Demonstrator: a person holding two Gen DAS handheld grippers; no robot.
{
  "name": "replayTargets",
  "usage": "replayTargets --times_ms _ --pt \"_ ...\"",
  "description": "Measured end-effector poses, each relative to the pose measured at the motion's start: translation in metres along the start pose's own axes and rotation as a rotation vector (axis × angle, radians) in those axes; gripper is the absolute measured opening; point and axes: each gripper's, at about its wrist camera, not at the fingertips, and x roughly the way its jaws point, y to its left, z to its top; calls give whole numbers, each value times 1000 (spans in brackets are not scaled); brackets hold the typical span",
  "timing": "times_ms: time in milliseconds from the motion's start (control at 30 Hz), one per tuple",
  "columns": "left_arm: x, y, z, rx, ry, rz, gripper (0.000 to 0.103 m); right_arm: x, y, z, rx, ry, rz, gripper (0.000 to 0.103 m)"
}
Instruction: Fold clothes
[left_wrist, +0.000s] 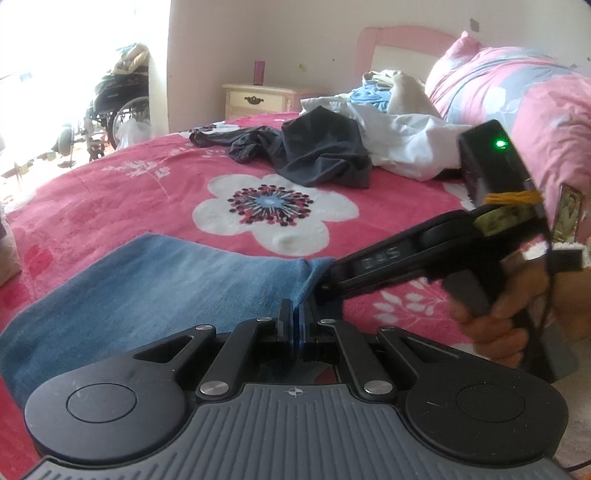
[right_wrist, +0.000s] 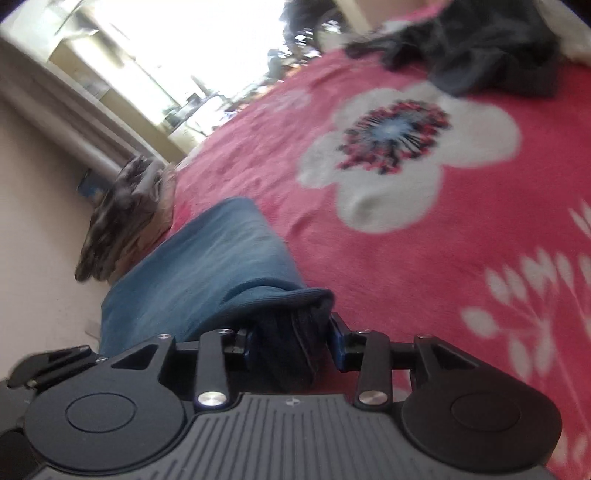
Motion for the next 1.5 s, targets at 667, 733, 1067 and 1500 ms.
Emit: replayTargets --times_ms 667,733,1067,1500 --pt "20 -32 -8 192 24 53 4 -19 7 18 -111 29 9 33" --pt "26 -38 -8 223 12 78 4 -21 10 21 -177 31 12 34" --pt "32 -38 -11 193 13 149 7 -31 26 31 -506 46 31 35" --pt "37 -19 -11 29 11 223 7 -2 49 21 -873 78 -30 30"
